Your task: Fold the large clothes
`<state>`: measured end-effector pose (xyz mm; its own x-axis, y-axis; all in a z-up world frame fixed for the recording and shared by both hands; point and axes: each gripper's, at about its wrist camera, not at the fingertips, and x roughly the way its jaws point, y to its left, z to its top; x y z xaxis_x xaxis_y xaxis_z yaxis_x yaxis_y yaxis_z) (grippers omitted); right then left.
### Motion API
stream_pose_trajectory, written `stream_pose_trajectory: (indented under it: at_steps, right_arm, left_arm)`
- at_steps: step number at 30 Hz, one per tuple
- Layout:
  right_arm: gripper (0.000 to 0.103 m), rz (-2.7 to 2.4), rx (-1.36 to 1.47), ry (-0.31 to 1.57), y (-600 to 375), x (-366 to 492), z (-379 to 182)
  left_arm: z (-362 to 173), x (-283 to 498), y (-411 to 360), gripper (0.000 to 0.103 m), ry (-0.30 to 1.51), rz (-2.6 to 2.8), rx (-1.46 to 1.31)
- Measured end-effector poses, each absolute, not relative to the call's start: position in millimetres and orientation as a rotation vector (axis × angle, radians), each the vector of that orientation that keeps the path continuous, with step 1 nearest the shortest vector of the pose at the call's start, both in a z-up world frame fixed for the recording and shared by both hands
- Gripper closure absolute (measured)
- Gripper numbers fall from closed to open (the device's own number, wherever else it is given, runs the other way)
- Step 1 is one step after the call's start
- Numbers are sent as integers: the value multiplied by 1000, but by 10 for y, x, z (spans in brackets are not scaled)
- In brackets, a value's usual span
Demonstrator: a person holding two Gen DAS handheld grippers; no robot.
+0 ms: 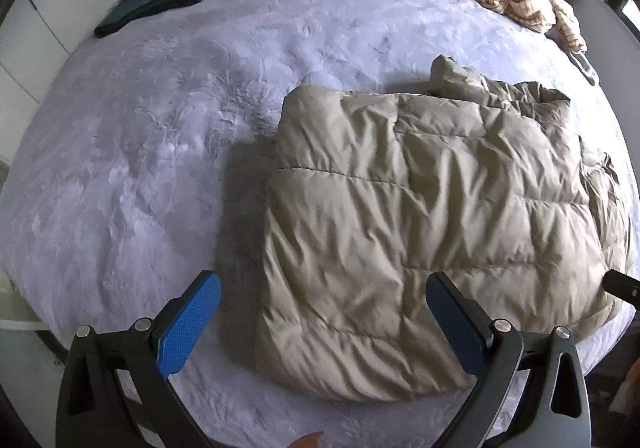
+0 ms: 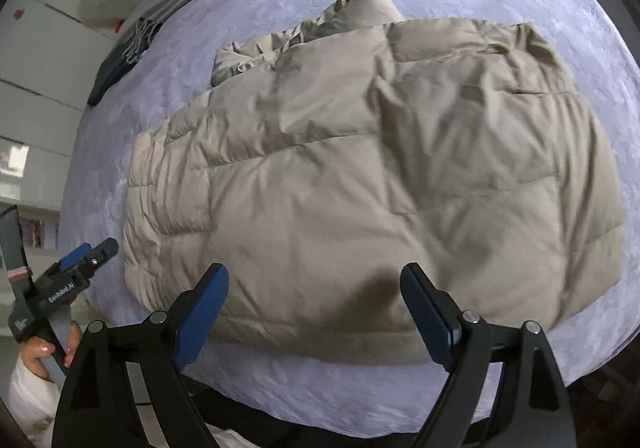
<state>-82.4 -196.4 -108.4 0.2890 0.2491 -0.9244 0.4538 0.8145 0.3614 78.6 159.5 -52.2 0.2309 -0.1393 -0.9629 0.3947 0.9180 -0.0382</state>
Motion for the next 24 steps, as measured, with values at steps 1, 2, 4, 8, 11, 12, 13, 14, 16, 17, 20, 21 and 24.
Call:
stream_pose_trajectory:
  at_steps: [1,2,4,8,11,12,13,14,16,17,20,21,24]
  right_arm:
    - [14,-163,649,1290,-1932,-797,-1088]
    - [13,-175,647,1282,-1909,-777,-1085]
    - [13,-203,640,1263,-1860,-730,-1087]
    - [13,-231,641,1286,-1789,-619,-1134]
    - [13,-242,654,1332,-1768,-559,-1198]
    - [13,-247,657,1344,-1759,-545,-1214]
    - [13,-253,659,1356,-1754,-535,-1226]
    - [13,-256,660,1362,-1754,-530,-1232]
    - [13,-264,661,1373,-1752,-521,-1248]
    - [13,-270,662,1377,-1752,-517,-1254]
    - [13,-286,665,1388,-1758,-513,-1266]
    - [13,-291,666,1389,-1747,-505,-1271]
    - [13,-304,663,1399,-1727,-480,-1277]
  left_arm:
    - [-552,823,1611,0,1295,-379,231]
    - [-582,849,1627,0,1300,-385,229]
    - [-641,908,1665,0,1315,-403,220]
    - [-736,1071,1806,0,1328,-451,161]
    - [-888,1272,1951,0,1348,-494,114]
    - [-947,1326,1982,0,1368,-529,89]
    - [-1054,1405,2033,0,1406,-583,38]
    - [-1136,1459,2067,0,1434,-618,-2]
    - [-1363,1564,2082,0,1511,-732,-92]
    - [-1458,1594,2056,0,1539,-775,-111]
    - [-1699,1623,1875,0,1614,-915,-155]
    - [-1742,1625,1815,0,1625,-945,-157]
    - [-1870,1635,1570,1,1656,-1033,-153]
